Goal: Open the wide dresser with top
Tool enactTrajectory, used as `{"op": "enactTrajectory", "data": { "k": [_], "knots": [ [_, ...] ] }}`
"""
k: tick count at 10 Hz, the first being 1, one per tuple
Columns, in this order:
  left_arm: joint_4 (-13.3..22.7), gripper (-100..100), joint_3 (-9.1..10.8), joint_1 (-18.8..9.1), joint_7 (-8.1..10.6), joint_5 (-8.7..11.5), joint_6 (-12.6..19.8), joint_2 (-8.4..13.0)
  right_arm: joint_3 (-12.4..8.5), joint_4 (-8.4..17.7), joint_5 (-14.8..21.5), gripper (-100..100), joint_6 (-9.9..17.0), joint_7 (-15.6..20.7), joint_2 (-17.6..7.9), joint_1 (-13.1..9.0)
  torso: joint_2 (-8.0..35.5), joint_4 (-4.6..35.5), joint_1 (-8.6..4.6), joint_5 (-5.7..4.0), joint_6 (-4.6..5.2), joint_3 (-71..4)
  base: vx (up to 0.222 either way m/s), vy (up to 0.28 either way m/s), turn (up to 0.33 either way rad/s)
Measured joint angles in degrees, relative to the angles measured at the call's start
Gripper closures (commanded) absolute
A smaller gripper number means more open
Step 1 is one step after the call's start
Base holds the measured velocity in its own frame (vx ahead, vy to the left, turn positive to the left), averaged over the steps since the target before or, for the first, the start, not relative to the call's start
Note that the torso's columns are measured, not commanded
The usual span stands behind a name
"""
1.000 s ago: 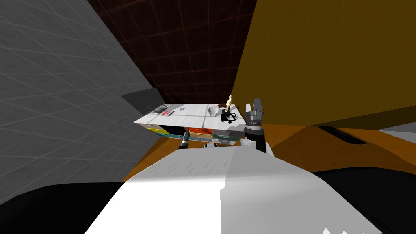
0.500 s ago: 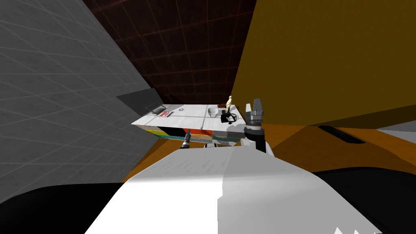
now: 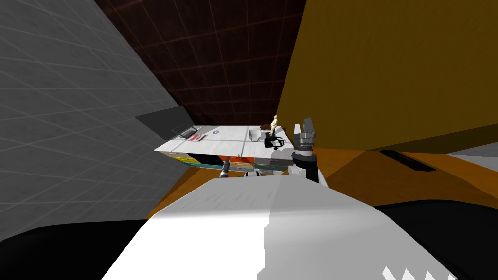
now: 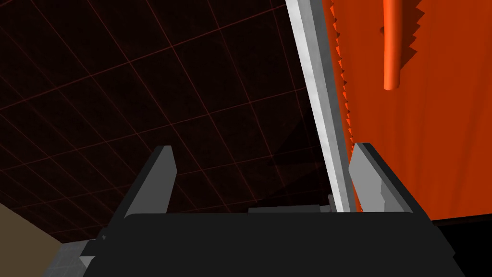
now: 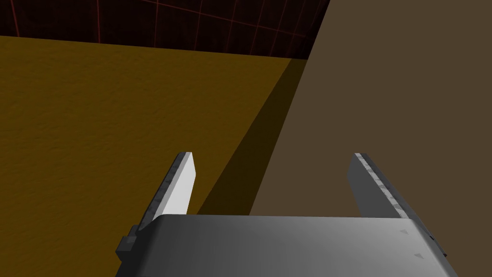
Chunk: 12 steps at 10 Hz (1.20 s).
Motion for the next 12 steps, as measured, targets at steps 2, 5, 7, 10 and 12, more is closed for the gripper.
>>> {"op": "enactTrajectory", "data": {
  "k": [2, 5, 7, 10, 12],
  "knots": [
    [4.1, -100, -0.04, -1.0, -0.09, 0.0, -1.3, 0.0, 0.0, 0.0, 0.0, 0, 0.0, 0.0, 0.0, 0.0, 0.1, 0.0, -0.07, -0.02, 0.0, 0.0, 0.062, -0.007, -0.026],
    [6.7, -100, -0.57, -0.8, -0.81, -0.3, -2.2, -1.1, 0.0, 0.0, 0.0, 0, 0.0, 0.0, 0.0, 0.0, 0.1, 0.0, -0.04, -0.01, 0.0, 0.1, 0.045, -0.002, -0.015],
    [9.9, -100, -0.55, -2.0, -0.94, -0.3, -3.4, -1.3, 0.0, 0.0, 0.0, 0, 0.0, 0.0, 0.0, 0.0, 0.1, 0.0, -0.01, 0.0, 0.0, 0.1, 0.037, 0.002, -0.026],
    [13.8, -100, -0.82, -2.7, -1.41, -0.4, -4.9, -2.5, 0.0, 0.0, 0.0, 0, 0.0, 0.0, 0.0, 0.0, 0.1, 0.0, -0.03, -0.01, 0.0, 0.0, 0.044, -0.001, -0.014],
    [16.1, -100, -0.96, -3.2, -1.63, -0.5, -5.8, -4.1, 0.0, 0.0, 0.0, 0, 0.0, 0.0, 0.0, 0.0, 0.1, 0.0, -0.04, -0.01, 0.0, 0.1, 0.026, 0.005, -0.031]
  ]
}}
